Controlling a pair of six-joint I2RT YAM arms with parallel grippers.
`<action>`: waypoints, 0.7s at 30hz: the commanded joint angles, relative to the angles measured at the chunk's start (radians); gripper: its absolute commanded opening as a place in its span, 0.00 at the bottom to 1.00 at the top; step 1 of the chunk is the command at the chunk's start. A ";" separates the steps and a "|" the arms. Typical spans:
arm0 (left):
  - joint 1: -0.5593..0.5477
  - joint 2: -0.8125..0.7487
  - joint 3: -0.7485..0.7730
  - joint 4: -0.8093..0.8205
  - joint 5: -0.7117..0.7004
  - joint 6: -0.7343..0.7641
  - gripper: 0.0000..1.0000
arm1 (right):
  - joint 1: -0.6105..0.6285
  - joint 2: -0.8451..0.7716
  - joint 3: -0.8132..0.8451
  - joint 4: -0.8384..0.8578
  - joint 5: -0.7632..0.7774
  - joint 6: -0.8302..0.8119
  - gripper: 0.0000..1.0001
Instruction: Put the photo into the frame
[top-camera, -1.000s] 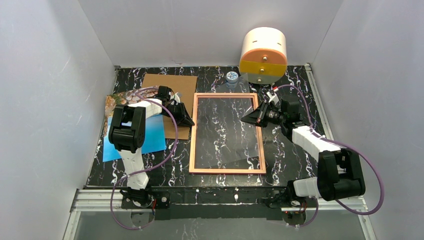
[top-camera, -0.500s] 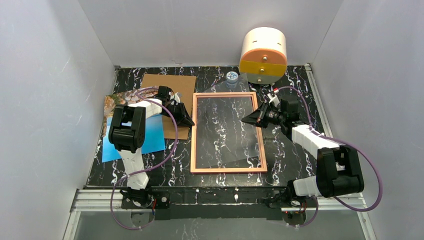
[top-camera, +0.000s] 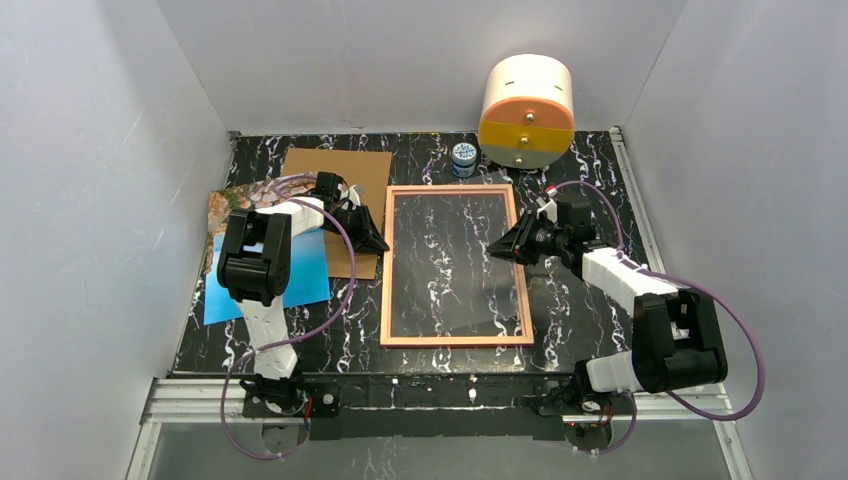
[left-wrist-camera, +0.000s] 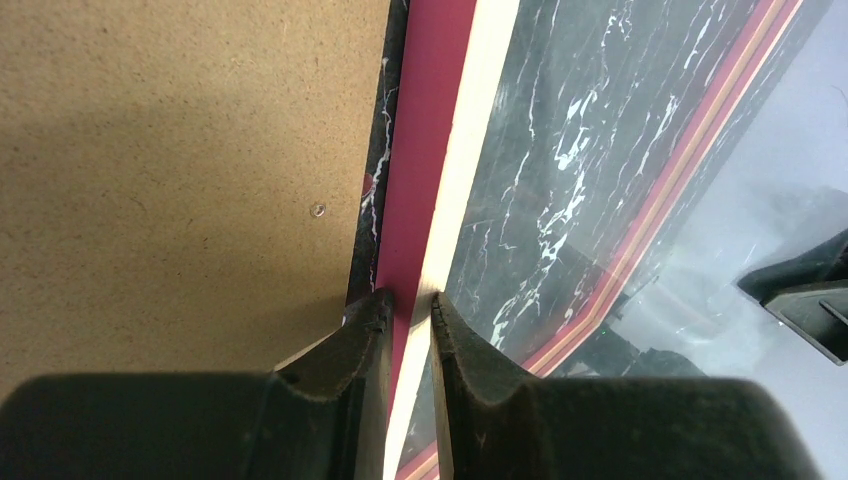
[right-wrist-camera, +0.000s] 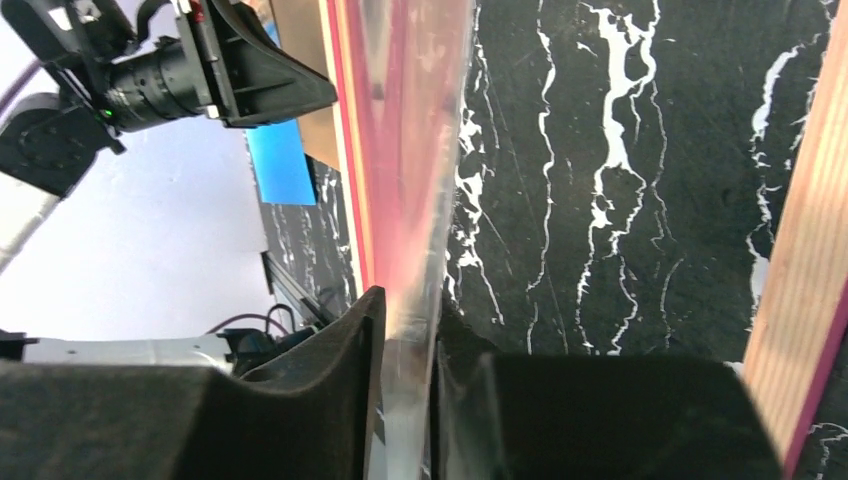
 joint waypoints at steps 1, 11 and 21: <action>-0.014 0.084 -0.037 -0.071 -0.160 0.050 0.09 | 0.009 -0.003 0.048 -0.046 0.034 -0.087 0.32; -0.014 0.085 -0.035 -0.070 -0.162 0.049 0.09 | 0.010 0.054 0.069 -0.024 -0.004 -0.101 0.58; -0.014 0.074 -0.033 -0.072 -0.162 0.044 0.10 | 0.010 0.035 0.101 -0.172 0.074 -0.166 0.95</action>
